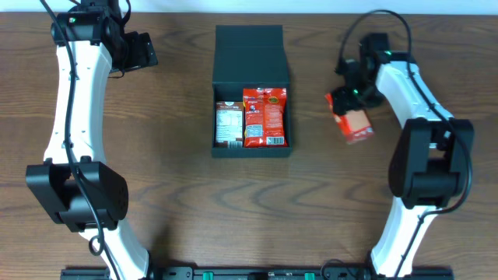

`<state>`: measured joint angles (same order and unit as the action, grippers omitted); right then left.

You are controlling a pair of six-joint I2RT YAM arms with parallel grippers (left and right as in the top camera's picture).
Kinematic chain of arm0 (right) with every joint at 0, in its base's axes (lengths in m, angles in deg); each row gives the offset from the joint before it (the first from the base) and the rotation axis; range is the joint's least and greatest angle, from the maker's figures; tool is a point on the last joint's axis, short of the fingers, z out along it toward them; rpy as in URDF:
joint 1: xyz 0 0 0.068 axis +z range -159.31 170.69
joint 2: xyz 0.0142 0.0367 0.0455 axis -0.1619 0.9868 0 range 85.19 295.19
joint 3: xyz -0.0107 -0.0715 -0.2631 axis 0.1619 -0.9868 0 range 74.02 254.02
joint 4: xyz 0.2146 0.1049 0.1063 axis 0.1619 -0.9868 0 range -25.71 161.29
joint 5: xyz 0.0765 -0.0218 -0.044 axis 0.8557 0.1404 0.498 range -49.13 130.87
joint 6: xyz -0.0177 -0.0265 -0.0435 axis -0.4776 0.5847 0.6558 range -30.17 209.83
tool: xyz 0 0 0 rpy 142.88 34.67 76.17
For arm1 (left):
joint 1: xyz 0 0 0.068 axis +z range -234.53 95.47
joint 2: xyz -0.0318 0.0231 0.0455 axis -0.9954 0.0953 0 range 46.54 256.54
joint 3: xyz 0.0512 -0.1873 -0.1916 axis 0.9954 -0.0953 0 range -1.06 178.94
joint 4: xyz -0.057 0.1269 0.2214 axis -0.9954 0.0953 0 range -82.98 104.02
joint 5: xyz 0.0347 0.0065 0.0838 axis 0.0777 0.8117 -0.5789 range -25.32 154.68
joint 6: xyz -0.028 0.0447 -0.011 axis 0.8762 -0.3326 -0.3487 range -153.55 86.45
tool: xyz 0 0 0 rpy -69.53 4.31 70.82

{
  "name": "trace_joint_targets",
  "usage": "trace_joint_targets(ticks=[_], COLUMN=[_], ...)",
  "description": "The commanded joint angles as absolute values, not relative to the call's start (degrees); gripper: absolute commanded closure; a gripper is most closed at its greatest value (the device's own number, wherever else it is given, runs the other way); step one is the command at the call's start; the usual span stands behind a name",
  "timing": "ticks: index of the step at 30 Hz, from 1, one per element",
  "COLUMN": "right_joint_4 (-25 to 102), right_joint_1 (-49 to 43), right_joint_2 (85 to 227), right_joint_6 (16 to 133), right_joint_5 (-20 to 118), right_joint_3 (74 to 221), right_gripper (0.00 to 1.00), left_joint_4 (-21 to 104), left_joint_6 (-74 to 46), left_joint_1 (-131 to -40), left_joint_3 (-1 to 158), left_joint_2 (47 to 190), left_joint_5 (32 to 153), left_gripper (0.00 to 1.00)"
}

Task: Pack container
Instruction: 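Carry the orange box into the black box's left side and release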

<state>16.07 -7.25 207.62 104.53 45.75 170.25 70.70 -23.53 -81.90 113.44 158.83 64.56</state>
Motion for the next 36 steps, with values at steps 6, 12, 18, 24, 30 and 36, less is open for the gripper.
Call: trace_joint_targets(ticks=[6, 12, 18, 24, 30, 36], right_joint_4=[7.4, 0.4, -1.8, -1.5, -1.2, 0.2], right_joint_1=[2.0, 8.9, 18.3, 24.0, 27.2, 27.9], right_joint_2=[207.6, 207.6, 207.8, 208.1, 210.1, 213.8], right_joint_6=[95.9, 89.7, 69.2, 61.8, 56.2, 52.5], right_joint_5=[48.7, 48.9, 48.8, 47.6, 46.2, 44.1], right_joint_3=[192.6, 205.8, 205.3, 204.3, 202.2, 201.6], right_gripper=[0.44, 0.47, 0.5, 0.54, 0.56, 0.59], left_joint_4=[71.4, 71.7, 71.7, 71.8, 73.0, 73.0], left_joint_6=[-24.2, -24.1, -24.1, -24.1, -24.1, -22.6], left_joint_1=[-81.5, -81.5, -81.5, -81.5, -81.5, -81.5], left_joint_3=[114.5, 114.5, 114.5, 114.5, 114.5, 114.5], left_joint_2=[158.4, 158.4, 158.4, 158.4, 158.4, 158.4], left_joint_5=[64.7, 64.7, 64.7, 64.7, 64.7, 64.7], left_gripper=[0.05, 0.05, 0.05, 0.05, 0.05, 0.05])
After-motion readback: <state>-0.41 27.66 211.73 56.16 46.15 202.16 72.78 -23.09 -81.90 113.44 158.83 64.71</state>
